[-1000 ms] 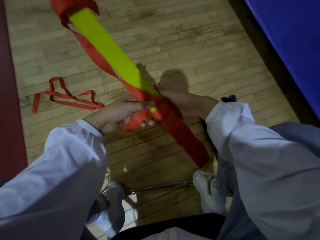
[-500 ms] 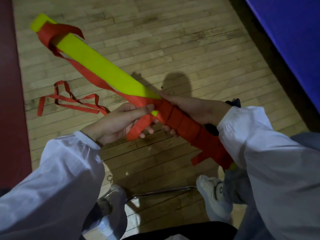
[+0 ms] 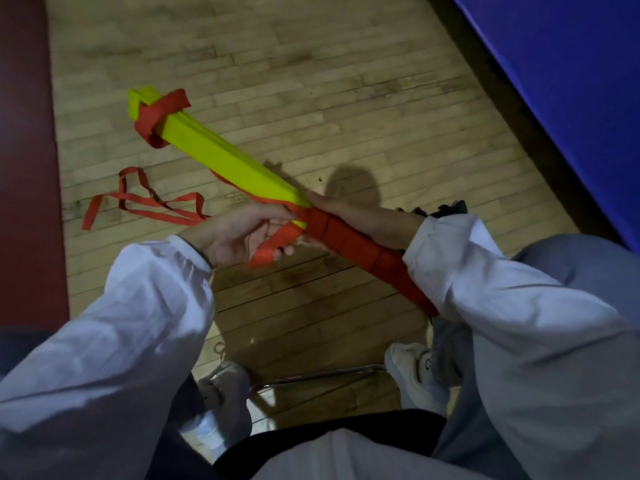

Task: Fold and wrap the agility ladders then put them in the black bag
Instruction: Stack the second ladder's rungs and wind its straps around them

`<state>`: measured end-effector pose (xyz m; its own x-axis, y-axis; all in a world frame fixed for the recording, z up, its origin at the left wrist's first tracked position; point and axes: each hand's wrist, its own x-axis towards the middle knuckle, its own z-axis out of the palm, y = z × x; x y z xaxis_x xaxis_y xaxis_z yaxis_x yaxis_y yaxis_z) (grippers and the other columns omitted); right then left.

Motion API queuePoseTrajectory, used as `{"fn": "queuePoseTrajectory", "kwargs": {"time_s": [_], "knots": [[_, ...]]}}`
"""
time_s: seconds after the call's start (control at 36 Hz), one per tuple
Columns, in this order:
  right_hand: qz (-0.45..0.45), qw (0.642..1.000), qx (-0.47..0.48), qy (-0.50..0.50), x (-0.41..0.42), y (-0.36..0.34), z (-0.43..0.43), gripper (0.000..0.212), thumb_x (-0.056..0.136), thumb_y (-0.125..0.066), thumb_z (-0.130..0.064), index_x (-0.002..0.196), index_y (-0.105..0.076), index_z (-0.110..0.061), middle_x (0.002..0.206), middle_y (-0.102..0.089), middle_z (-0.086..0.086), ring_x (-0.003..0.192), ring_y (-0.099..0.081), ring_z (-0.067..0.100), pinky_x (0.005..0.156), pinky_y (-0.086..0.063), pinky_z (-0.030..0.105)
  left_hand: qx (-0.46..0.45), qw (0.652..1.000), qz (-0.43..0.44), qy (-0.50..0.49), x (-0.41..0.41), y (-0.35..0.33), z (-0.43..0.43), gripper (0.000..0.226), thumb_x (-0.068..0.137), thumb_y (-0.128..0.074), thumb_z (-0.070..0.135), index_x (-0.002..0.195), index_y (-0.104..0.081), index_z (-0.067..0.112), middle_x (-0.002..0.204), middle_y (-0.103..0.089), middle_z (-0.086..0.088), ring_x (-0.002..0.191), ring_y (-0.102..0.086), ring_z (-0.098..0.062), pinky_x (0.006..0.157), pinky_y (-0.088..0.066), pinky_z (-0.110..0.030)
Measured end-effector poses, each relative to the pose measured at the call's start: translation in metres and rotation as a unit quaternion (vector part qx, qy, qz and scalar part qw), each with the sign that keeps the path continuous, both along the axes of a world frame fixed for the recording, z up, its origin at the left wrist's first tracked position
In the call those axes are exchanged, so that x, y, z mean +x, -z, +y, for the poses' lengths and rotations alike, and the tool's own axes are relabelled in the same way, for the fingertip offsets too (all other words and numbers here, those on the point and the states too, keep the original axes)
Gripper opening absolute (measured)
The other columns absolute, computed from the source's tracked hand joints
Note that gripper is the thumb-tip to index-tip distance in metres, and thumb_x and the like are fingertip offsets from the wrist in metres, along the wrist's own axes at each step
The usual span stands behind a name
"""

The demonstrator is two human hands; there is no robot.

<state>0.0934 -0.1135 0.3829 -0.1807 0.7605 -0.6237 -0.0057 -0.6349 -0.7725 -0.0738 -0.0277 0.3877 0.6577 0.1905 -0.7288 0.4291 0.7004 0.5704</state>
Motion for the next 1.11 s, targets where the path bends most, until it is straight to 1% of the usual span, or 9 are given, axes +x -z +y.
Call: {"fn": "queuePoseTrajectory", "kwargs": {"time_s": [0.11, 0.25, 0.39, 0.53, 0.58, 0.72, 0.89, 1.0, 1.11], "knots": [[-0.005, 1.000, 0.015, 0.018, -0.011, -0.012, -0.021, 0.042, 0.102, -0.032, -0.045, 0.100, -0.062, -0.015, 0.075, -0.066, 0.001, 0.060, -0.054, 0.011, 0.051, -0.044, 0.020, -0.047, 0.999, 0.002, -0.014, -0.013, -0.013, -0.012, 0.038, 0.081, -0.057, 0.024, 0.102, -0.066, -0.007, 0.092, -0.072, -0.015, 0.057, -0.064, -0.015, 0.044, -0.050, -0.021], [-0.067, 0.997, 0.037, 0.005, -0.019, -0.035, -0.049, 0.053, 0.100, -0.037, -0.046, 0.114, -0.062, -0.002, 0.082, -0.061, 0.011, 0.064, -0.056, 0.012, 0.058, -0.046, 0.022, -0.059, 0.998, -0.004, -0.028, -0.031, -0.037, -0.039, 0.040, 0.081, -0.054, 0.026, 0.095, -0.072, -0.006, 0.100, -0.072, -0.017, 0.055, -0.064, -0.015, 0.043, -0.050, -0.021], [-0.077, 0.996, 0.046, -0.004, -0.035, -0.064, -0.076, 0.037, 0.101, -0.038, -0.039, 0.085, -0.059, -0.013, 0.076, -0.057, 0.005, 0.060, -0.054, 0.010, 0.056, -0.045, 0.019, 0.060, 0.998, 0.027, -0.023, -0.036, -0.068, -0.075, 0.036, 0.088, -0.053, 0.037, 0.097, -0.065, 0.004, 0.091, -0.074, -0.012, 0.042, -0.055, -0.009, 0.038, -0.043, -0.018], [-0.093, 0.992, 0.085, 0.021, -0.052, -0.082, -0.102, 0.036, 0.101, -0.041, -0.037, 0.086, -0.061, -0.011, 0.073, -0.055, 0.004, 0.059, -0.052, 0.008, 0.054, -0.042, 0.016, 0.218, 0.971, 0.076, -0.053, -0.039, -0.093, -0.113, 0.032, 0.094, -0.053, 0.041, 0.089, -0.064, 0.011, 0.073, -0.072, -0.004, 0.038, -0.043, -0.008, 0.036, -0.032, -0.016], [-0.094, 0.991, 0.090, 0.035, -0.057, -0.081, -0.111, 0.042, 0.100, -0.043, -0.038, 0.101, -0.065, -0.001, 0.073, -0.057, 0.002, 0.061, -0.054, 0.007, 0.058, -0.043, 0.018, 0.262, 0.955, 0.102, -0.092, -0.039, -0.097, -0.124, 0.038, 0.090, -0.060, 0.042, 0.087, -0.068, 0.005, 0.066, -0.072, -0.003, 0.035, -0.042, -0.009, 0.037, -0.033, -0.017], [-0.058, 0.996, 0.042, 0.062, -0.062, -0.077, -0.135, 0.039, 0.091, -0.053, -0.051, 0.093, -0.067, -0.015, 0.076, -0.062, 0.001, 0.067, -0.058, 0.010, 0.066, -0.043, 0.024, 0.287, 0.942, 0.116, -0.126, -0.042, -0.104, -0.150, 0.043, 0.085, -0.065, 0.042, 0.089, -0.072, 0.000, 0.058, -0.070, -0.004, 0.029, -0.039, -0.008, 0.036, -0.032, -0.017], [-0.013, 0.995, 0.033, 0.095, -0.058, -0.084, -0.155, 0.061, 0.068, -0.065, -0.059, 0.103, -0.066, -0.010, 0.079, -0.065, 0.005, 0.068, -0.061, 0.017, 0.061, -0.048, 0.026, 0.287, 0.943, 0.108, -0.132, -0.042, -0.111, -0.166, 0.045, 0.087, -0.064, 0.040, 0.083, -0.074, -0.003, 0.038, -0.055, 0.003, 0.029, -0.035, -0.008, 0.038, -0.030, -0.019], [-0.038, 0.991, 0.072, 0.108, -0.053, -0.094, -0.158, 0.052, 0.069, -0.067, -0.058, 0.092, -0.071, -0.011, 0.079, -0.070, 0.006, 0.066, -0.062, 0.016, 0.059, -0.048, 0.025, 0.271, 0.946, 0.083, -0.155, -0.042, -0.113, -0.168, 0.047, 0.085, -0.066, 0.040, 0.085, -0.073, -0.007, 0.047, -0.061, -0.003, 0.031, -0.040, -0.008, 0.035, -0.034, -0.017], [-0.076, 0.984, 0.113, 0.114, -0.052, -0.104, -0.156, 0.052, 0.067, -0.068, -0.056, 0.092, -0.072, -0.011, 0.080, -0.071, 0.005, 0.065, -0.063, 0.015, 0.060, -0.048, 0.025, 0.222, 0.961, 0.031, -0.164, -0.043, -0.118, -0.167, 0.046, 0.088, -0.063, 0.037, 0.100, -0.067, -0.007, 0.084, -0.071, -0.017, 0.038, -0.053, -0.011, 0.036, -0.042, -0.017]]}}
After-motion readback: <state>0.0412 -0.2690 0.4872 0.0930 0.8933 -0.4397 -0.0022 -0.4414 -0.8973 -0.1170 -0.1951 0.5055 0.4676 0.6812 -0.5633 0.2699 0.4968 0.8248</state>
